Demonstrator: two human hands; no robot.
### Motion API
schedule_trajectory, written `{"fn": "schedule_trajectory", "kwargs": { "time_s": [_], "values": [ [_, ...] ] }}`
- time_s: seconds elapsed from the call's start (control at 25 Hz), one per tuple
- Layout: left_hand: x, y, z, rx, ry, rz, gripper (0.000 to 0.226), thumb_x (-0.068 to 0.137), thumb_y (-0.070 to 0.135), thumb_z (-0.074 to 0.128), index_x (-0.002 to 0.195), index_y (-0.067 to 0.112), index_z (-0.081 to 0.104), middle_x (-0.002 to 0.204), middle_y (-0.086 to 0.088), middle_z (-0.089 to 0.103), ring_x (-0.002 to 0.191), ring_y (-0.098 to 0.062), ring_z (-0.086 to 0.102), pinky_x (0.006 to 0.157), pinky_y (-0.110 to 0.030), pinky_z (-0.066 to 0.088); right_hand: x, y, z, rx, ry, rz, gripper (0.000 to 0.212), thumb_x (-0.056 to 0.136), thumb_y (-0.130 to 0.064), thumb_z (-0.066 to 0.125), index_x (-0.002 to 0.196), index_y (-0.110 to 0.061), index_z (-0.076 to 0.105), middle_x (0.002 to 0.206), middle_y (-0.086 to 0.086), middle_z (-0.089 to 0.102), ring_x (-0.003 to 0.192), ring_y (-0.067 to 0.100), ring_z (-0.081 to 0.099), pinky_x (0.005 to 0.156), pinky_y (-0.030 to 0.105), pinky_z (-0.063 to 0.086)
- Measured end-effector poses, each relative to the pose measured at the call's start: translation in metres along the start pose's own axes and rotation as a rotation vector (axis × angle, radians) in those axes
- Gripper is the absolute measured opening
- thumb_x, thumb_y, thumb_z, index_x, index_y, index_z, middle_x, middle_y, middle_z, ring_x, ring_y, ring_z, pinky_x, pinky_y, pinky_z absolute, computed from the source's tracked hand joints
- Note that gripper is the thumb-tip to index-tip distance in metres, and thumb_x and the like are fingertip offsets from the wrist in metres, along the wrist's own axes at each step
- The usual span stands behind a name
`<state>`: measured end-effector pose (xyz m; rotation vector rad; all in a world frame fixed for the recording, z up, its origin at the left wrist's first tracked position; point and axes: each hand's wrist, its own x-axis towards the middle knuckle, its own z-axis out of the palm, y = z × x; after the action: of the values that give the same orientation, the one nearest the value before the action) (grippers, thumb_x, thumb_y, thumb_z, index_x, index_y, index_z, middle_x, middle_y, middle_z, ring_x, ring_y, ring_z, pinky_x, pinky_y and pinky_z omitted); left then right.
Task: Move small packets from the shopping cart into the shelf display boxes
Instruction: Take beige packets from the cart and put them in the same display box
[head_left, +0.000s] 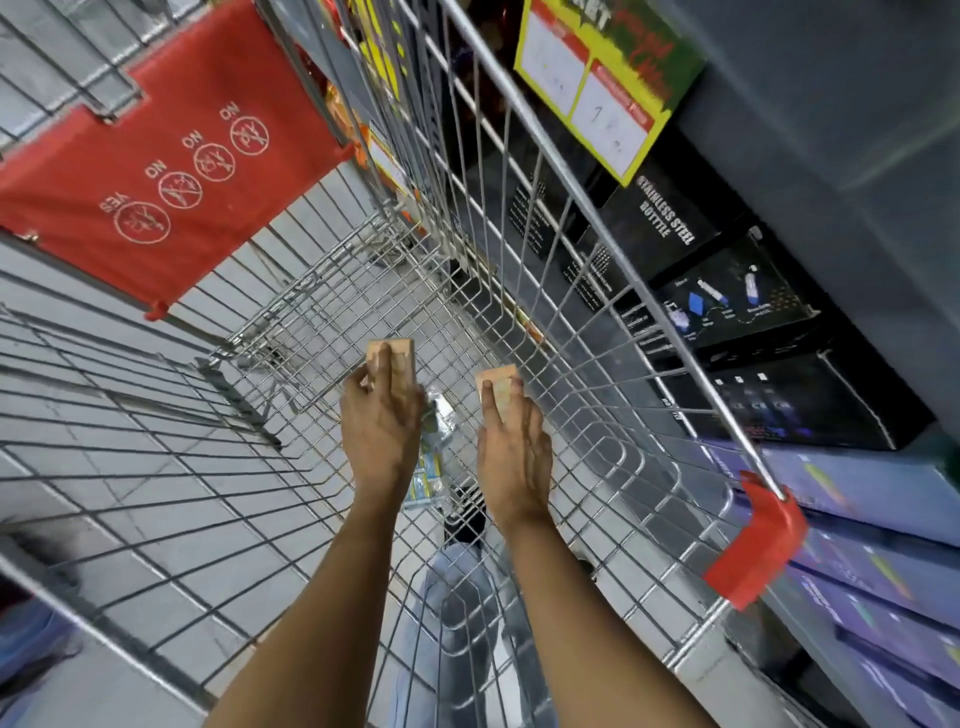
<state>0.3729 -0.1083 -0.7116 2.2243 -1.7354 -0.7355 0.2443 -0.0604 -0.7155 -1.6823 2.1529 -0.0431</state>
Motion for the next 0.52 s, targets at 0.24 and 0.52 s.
{"fn": "schedule_trajectory", "kwargs": {
  "time_s": [0.24, 0.52],
  "values": [
    [-0.010, 0.048, -0.064, -0.082, 0.123, 0.069, 0.063, 0.086, 0.042, 0.058, 0.140, 0.023, 0.032, 0.128, -0.020, 0.040, 0.112, -0.033, 0.041, 0.086, -0.046, 0.048, -0.004, -0.033, -0.079, 0.078, 0.138, -0.111, 0.065, 0.086, -0.019, 0.062, 0.142, -0.014, 0.029, 0.149, 0.022, 0.023, 0.122, 0.037, 0.038, 0.084, 0.041, 0.048],
    [-0.027, 0.118, -0.153, -0.215, 0.323, 0.223, 0.059, 0.084, 0.037, 0.063, 0.135, 0.021, 0.040, 0.118, -0.021, 0.044, 0.107, -0.035, 0.043, 0.089, -0.043, 0.043, -0.021, -0.063, -0.189, 0.047, 0.429, -0.225, 0.059, 0.083, -0.021, 0.065, 0.137, -0.017, 0.041, 0.140, 0.016, 0.041, 0.111, 0.031, 0.049, 0.073, 0.040, 0.052]
  ]
}}
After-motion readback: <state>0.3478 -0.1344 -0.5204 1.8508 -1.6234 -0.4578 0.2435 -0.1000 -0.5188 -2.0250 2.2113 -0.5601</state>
